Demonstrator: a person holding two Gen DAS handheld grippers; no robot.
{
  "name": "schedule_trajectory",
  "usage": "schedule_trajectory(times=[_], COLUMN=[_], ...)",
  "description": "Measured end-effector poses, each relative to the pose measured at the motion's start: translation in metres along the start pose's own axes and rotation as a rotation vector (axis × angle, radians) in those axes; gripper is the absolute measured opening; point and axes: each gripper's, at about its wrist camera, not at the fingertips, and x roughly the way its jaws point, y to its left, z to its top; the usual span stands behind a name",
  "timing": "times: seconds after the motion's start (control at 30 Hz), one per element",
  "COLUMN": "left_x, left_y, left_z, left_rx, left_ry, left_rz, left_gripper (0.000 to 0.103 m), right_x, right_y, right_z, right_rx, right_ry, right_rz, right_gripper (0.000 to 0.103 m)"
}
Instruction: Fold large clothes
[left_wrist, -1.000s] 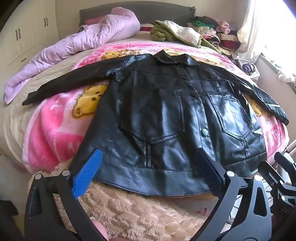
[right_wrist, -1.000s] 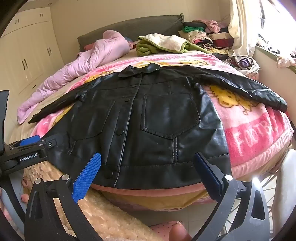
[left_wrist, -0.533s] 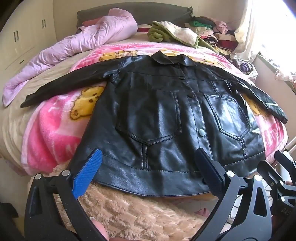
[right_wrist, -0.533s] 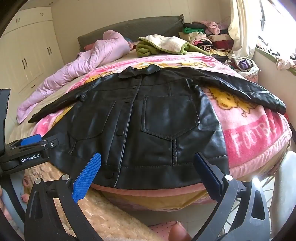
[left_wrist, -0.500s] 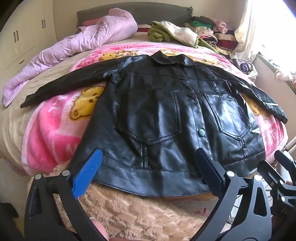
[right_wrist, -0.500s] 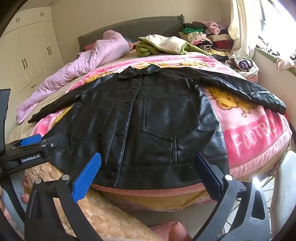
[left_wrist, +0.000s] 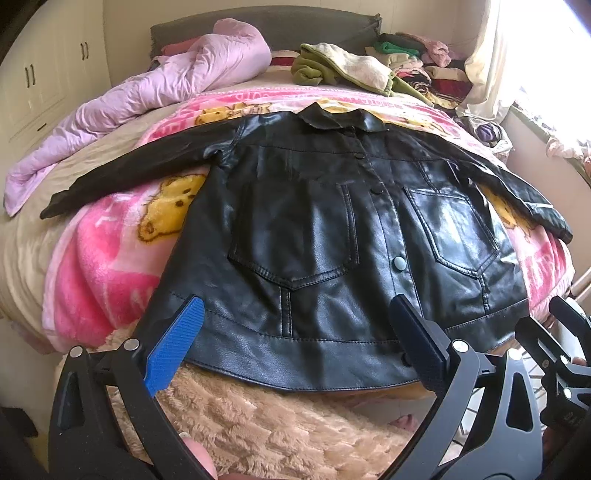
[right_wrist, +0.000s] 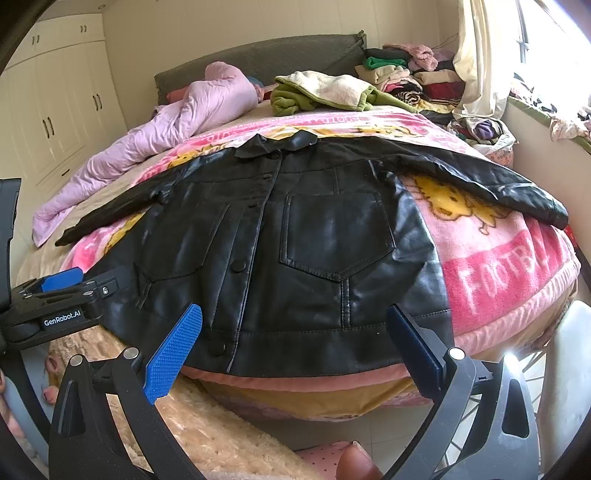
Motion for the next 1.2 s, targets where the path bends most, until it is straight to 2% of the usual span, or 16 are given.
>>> schedule_trajectory(times=[1.2], left_x=[-0.0054], left_y=[-0.0017], left_z=[-0.0007], left_rx=[-0.001], left_ry=[-0.009], left_rz=[-0.004], left_gripper=[0.094], right_x=[-0.0077], right_y=[-0.0031], right_z=[-0.0012], right_rx=[0.009], right_ry=[-0.030], right_rz=[-0.019], right_gripper=[0.099])
